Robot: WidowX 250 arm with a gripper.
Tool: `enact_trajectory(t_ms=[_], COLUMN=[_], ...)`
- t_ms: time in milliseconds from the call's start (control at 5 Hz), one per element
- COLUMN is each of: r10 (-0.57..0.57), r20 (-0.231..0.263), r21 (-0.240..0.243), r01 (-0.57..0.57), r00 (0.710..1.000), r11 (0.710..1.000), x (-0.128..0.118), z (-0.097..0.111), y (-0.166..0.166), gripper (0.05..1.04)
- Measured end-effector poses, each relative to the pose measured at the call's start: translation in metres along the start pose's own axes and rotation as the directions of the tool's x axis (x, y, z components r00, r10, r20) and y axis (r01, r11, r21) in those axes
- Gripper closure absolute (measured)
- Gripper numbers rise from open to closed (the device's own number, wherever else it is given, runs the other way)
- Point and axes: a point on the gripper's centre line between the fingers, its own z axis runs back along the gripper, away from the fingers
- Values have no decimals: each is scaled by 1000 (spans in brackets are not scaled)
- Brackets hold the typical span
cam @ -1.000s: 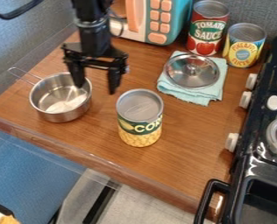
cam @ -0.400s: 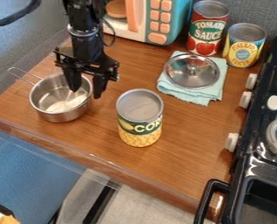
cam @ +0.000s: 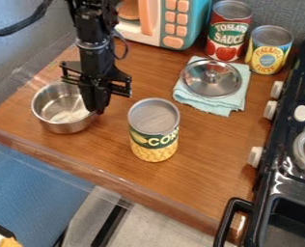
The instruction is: Move the silver pot to the upper left side of the table
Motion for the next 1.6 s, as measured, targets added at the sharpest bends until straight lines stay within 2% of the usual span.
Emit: enact_trajectory(t_ms=[200, 400, 600, 800, 1000, 1200, 1400, 1600], r10=[2, 10, 0, -62, -42, -32, -14, 10], r20=[-9, -14, -22, 69, 122, 124, 106, 69], r21=[11, 7, -36, -60, -63, -43, 1, 44], r01=[-2, -10, -1, 66, 50, 38, 14, -13], r00=[1000, 1000, 1000, 996, 992, 992, 994, 998], r11=[1000, 1000, 999, 996, 997, 998, 1000, 999], x=[0, 1, 2, 17, 36, 60, 77, 94], z=[-2, -2, 2, 37, 61, 63, 55, 36], y=[-3, -4, -13, -33, -37, -42, -44, -43], gripper=[1017, 1018, 1018, 1020, 1027, 1028, 1028, 1028])
